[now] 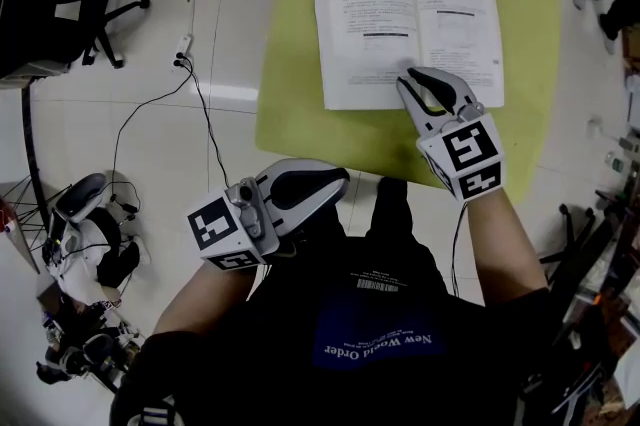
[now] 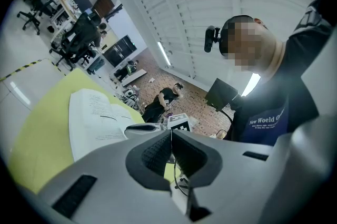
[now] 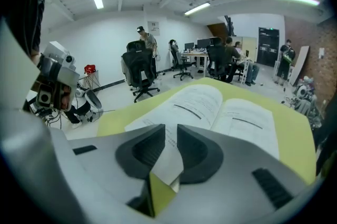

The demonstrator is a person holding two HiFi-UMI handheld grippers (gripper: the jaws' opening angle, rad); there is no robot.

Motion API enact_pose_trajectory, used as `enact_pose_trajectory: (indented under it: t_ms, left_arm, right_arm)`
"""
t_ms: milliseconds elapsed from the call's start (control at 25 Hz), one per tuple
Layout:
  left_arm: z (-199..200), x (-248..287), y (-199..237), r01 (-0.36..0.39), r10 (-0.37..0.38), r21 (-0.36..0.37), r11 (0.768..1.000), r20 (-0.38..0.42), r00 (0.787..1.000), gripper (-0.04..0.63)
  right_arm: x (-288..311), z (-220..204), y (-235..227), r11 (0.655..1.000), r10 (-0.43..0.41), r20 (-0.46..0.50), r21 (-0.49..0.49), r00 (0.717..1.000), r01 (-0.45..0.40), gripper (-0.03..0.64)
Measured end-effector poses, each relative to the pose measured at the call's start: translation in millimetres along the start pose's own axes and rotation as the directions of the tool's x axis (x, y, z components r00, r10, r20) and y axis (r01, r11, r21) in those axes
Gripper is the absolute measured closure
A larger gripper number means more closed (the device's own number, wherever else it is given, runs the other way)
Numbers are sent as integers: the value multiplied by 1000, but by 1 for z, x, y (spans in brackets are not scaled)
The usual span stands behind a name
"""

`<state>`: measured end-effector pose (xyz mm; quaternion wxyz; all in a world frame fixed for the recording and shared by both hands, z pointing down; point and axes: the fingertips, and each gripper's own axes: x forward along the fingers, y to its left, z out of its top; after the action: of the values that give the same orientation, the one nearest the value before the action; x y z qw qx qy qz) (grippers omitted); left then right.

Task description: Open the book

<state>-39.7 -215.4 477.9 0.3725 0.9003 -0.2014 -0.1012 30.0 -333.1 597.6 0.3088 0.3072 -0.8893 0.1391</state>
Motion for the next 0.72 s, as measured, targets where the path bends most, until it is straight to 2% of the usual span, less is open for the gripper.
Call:
enact_pose_trajectory:
  t_ms: [200,320,480,600,720]
  left_arm:
    - [-5,0,2,-2,2,20,1000,-20,1000,589]
    - [-1,3,-1,8,-8,31,999,-15,1000,589]
    - [21,4,-11,1,-1,72,997,3,1000,589]
    - [52,4,-32,-5,1,116,993,37,999,589]
    - [89,6,-58,2,-16,191,982,67,998,589]
  right_arm:
    - [-12,11,-2,1000,-12,44,0,999,12,572]
    - [-35,28,-7,999,-16,134,32,991,12,572]
    - [-95,62,-19,994,-21,294,111,955,-12,572]
    - [-151,89,-24,991,-50,366,137,929,0,574]
    - [-203,119,-29,989,-90,430,146,898,29,618]
